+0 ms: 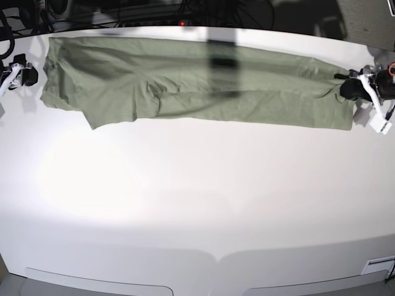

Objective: Fold the T-shirt properly
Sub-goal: 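Hold both ends and pull them apart to stretch the strip straight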

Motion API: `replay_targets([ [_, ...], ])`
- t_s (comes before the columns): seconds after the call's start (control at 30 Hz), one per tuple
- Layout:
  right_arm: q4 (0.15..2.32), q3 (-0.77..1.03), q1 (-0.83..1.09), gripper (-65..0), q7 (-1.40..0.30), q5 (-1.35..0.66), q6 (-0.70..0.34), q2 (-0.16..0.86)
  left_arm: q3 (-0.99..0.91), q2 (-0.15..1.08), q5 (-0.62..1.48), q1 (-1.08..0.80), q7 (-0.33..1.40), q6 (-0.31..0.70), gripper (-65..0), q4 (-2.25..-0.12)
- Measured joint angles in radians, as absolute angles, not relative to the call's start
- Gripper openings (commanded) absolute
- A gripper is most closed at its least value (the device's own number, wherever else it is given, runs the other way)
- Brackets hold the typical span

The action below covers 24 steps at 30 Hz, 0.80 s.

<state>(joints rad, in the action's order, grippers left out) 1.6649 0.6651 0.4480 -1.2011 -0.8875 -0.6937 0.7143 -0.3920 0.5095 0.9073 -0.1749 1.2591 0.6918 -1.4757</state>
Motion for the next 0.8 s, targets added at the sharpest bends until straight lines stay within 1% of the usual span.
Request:
replay_targets([
  [0.1, 1.665, 0.665, 0.425, -30.7, -1.201, -0.892, -0.694, 0.714, -0.392, 0.509, 0.909, -0.175, 1.232, 0.692, -65.0, -1.476],
  [0.3, 1.665, 0.665, 0.416, -30.7, -1.201, -0.892, -0.694, 0.714, -0.392, 0.51, 0.909, -0.175, 1.233, 0.692, -65.0, -1.476],
  [0.33, 1.665, 0.665, 0.415, -30.7, -1.201, -0.892, -0.694, 0.714, -0.392, 0.509, 0.908, -0.175, 1.232, 0.692, -61.1, -1.476],
  [0.43, 1.665, 0.665, 0.416, -30.7, -1.201, -0.892, -0.694, 0.714, -0.392, 0.51, 0.857, -0.175, 1.174, 0.692, -44.4, -1.476],
  [0.47, 1.665, 0.665, 0.416, -30.7, -1.201, -0.892, -0.694, 0.714, -0.392, 0.51, 0.84, -0.175, 1.152, 0.691, -39.7, -1.476],
  [0.5, 1.665, 0.665, 0.416, -30.7, -1.201, -0.892, -0.694, 0.714, -0.392, 0.51, 0.826, -0.175, 1.131, 0.691, -36.2, -1.476],
  [0.53, 1.665, 0.665, 0.416, -30.7, -1.201, -0.916, -0.694, 0.714, -0.392, 0.509, 0.818, -0.175, 1.124, 0.691, -34.0, -1.476],
  [0.67, 1.665, 0.665, 0.416, -30.7, -1.177, -1.028, -0.694, 0.714, -0.392, 0.509, 0.767, -0.175, 1.077, 0.692, -33.2, -1.476],
  [0.8, 1.665, 0.665, 0.414, -30.7, -1.026, -1.074, -0.694, 0.715, -0.392, 0.509, 0.719, -0.17, 1.027, 0.691, -33.3, -1.476],
])
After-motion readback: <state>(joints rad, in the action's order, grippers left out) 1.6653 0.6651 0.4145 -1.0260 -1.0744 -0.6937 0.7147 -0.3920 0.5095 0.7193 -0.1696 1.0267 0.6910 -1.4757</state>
